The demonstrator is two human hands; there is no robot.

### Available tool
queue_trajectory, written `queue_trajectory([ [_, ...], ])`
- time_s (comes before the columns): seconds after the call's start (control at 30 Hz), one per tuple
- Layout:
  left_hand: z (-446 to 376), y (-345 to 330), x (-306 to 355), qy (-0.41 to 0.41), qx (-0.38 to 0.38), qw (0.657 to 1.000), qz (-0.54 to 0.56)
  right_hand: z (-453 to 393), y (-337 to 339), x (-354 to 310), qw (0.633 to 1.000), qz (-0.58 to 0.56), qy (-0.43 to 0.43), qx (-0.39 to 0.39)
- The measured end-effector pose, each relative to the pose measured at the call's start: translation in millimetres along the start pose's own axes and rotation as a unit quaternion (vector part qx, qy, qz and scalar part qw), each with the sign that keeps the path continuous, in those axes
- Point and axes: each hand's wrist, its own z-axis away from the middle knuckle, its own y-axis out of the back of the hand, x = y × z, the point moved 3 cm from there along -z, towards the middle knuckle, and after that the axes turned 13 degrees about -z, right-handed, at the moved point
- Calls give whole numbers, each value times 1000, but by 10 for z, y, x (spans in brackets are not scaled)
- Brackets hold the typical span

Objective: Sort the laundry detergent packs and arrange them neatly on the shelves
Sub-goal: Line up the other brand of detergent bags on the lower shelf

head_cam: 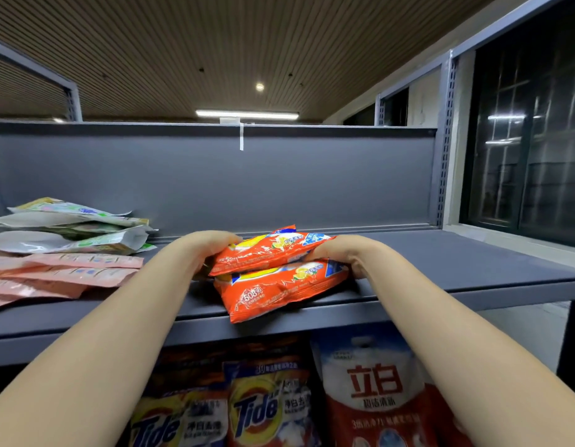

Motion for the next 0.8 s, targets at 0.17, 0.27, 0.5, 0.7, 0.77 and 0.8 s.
queue_trajectory([
  [0.17,131,-68,49,-57,113,991,51,108,-18,-22,999,-41,-34,-10],
  [0.27,147,69,72,-107,234,966,33,138,-38,6,998,-65,-27,6],
  [0.5,282,493,-83,-169,450,872,97,260,28,-171,936,-201,238,161],
  [0.7,404,573,-289,-194,467,840,196,431,149,-139,883,-157,395,198],
  [0.77,444,552,-362,-185,459,843,210,409,176,-88,893,-139,384,188],
  [0.8,468,528,-397,-182,457,843,216,404,188,-66,897,-130,379,186],
])
